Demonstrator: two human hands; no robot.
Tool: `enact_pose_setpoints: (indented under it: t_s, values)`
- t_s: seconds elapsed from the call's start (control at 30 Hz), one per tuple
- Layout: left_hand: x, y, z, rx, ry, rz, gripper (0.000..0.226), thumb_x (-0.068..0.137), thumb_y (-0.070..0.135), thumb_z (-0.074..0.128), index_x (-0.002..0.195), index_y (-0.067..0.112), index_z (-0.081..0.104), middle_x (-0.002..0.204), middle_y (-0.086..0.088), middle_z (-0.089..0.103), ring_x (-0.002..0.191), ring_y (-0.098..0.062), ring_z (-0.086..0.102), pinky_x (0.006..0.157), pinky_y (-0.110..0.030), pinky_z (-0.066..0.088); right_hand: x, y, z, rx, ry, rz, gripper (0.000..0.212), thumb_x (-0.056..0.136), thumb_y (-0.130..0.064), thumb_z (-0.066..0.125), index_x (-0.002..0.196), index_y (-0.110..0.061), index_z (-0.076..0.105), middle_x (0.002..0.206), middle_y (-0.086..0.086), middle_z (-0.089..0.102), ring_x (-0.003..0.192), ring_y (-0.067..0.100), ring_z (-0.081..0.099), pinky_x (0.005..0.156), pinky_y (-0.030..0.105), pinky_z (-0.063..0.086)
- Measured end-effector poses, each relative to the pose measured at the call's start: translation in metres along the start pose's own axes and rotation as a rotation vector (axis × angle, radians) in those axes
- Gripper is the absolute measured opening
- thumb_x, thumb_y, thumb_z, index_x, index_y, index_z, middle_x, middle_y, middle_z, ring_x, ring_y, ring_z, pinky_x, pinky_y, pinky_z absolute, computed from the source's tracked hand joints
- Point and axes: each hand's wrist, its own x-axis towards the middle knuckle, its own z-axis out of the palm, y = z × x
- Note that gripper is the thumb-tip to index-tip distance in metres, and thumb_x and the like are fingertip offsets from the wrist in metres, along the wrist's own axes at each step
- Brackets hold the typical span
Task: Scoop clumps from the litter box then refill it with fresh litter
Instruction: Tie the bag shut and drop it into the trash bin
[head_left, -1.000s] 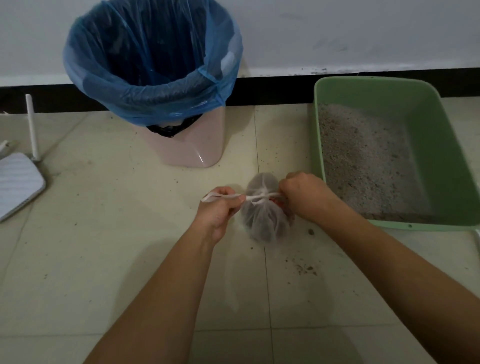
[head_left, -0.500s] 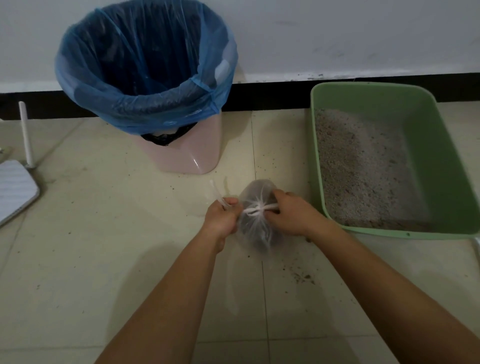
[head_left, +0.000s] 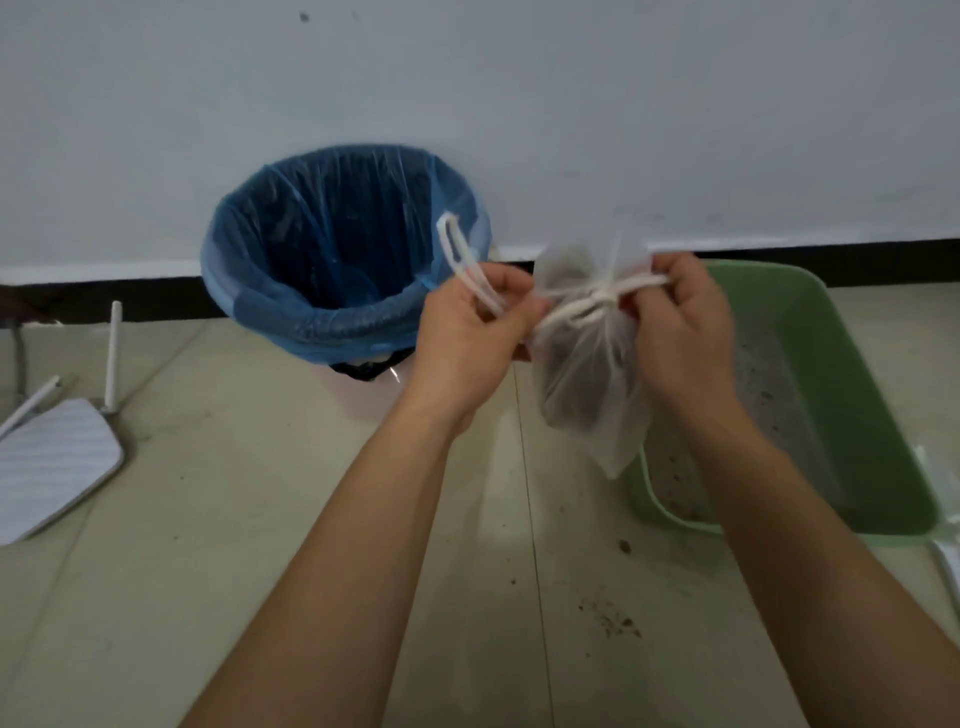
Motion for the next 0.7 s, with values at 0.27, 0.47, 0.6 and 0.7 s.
enact_pose_setpoints:
  t_s: [0.27, 0.47, 0.6, 0.7]
  values:
    - [0.07, 0.118, -0.072, 0.244, 0.15, 0.184, 0.011, 0.085, 0.009, 0.072, 0.088, 0.013, 0.062, 0.077, -0.005, 0.065, 0.068, -0.016, 0.066, 0.062, -0.034, 0.06, 0.077, -0.117, 0.061, 0.029, -0.134, -0.001, 0.008, 0.077, -0.024, 0.054, 0.073, -0.026, 0.06, 0.074, -0.01, 0.062, 0.074, 0.009, 0.057, 0.069, 0.028, 0.047]
    - [0.108, 0.095, -0.149, 0.677, 0.35, 0.235, 0.006, 0.085, 0.025, 0.069, 0.083, 0.023, 0.064, 0.079, 0.004, 0.066, 0.077, -0.017, 0.065, 0.075, -0.03, 0.053, 0.102, -0.128, 0.158, -0.118, -0.372, 0.078, 0.024, 0.069, -0.029, 0.047, 0.08, -0.017, 0.064, 0.089, 0.01, 0.069, 0.089, 0.031, 0.066, 0.083, 0.051, 0.055]
    - [0.111, 0.035, -0.187, 0.971, 0.316, 0.185, 0.015, 0.093, 0.03, 0.055, 0.091, 0.017, 0.063, 0.084, -0.005, 0.068, 0.079, -0.026, 0.062, 0.073, -0.034, 0.046, 0.09, -0.1, 0.202, -0.399, -0.539, 0.005, 0.028, 0.087, -0.02, 0.051, 0.077, -0.004, 0.071, 0.074, 0.012, 0.069, 0.067, 0.024, 0.061, 0.067, 0.035, 0.052]
    - [0.119, 0.003, -0.204, 1.231, 0.172, 0.189, 0.017, 0.093, 0.032, 0.051, 0.086, 0.021, 0.061, 0.076, -0.001, 0.067, 0.08, -0.027, 0.061, 0.084, -0.039, 0.035, 0.084, -0.072, 0.223, -0.596, -0.657, -0.005, 0.029, 0.091, -0.018, 0.051, 0.073, -0.001, 0.067, 0.068, 0.011, 0.061, 0.06, 0.022, 0.052, 0.058, 0.034, 0.043]
